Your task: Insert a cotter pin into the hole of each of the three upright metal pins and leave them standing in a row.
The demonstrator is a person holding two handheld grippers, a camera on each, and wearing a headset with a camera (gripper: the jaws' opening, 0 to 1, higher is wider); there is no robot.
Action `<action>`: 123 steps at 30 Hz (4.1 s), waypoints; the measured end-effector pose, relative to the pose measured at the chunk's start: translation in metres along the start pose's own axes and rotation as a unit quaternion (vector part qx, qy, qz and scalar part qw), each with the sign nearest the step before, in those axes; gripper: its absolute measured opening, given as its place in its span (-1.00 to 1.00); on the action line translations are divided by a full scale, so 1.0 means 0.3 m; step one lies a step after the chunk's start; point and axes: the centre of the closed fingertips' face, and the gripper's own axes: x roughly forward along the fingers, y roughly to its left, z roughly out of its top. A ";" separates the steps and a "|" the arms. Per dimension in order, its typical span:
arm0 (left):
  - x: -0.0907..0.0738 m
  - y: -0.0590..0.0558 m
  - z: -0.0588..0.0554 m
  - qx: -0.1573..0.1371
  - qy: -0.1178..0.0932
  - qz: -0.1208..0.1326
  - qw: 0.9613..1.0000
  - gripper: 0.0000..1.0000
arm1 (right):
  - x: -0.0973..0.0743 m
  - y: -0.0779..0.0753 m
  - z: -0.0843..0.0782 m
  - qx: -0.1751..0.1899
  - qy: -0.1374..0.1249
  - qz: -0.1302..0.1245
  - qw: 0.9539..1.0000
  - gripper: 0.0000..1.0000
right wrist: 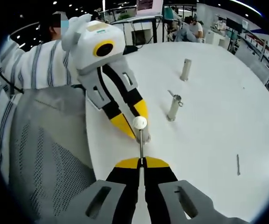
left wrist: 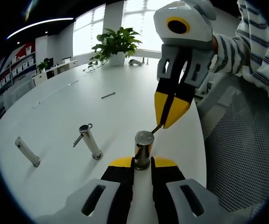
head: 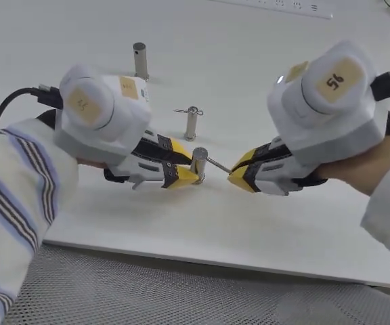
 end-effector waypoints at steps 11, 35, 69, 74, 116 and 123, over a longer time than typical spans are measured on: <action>0.004 0.006 0.019 -0.002 -0.009 0.002 1.000 -0.77 | 0.005 -0.001 0.008 -0.020 0.006 0.003 1.000 -0.93; 0.005 -0.001 0.026 -0.005 -0.011 -0.011 1.000 -0.77 | 0.017 -0.004 0.062 -0.001 -0.030 0.018 0.999 -0.93; 0.013 -0.007 0.029 -0.014 -0.014 -0.012 1.000 -0.77 | 0.025 -0.008 0.070 -0.012 -0.065 0.020 0.998 -0.89; 0.012 -0.007 0.029 -0.016 -0.014 -0.012 1.000 -0.77 | 0.023 -0.003 0.072 -0.010 -0.067 0.020 0.997 -0.90; 0.028 0.016 0.028 0.002 -0.013 -0.002 1.000 -0.59 | 0.018 -0.035 0.079 -0.039 -0.082 -0.001 0.996 -0.64; 0.046 0.014 0.040 0.020 -0.022 -0.011 0.999 -0.61 | -0.010 -0.048 0.065 -0.026 -0.087 -0.011 0.996 -0.60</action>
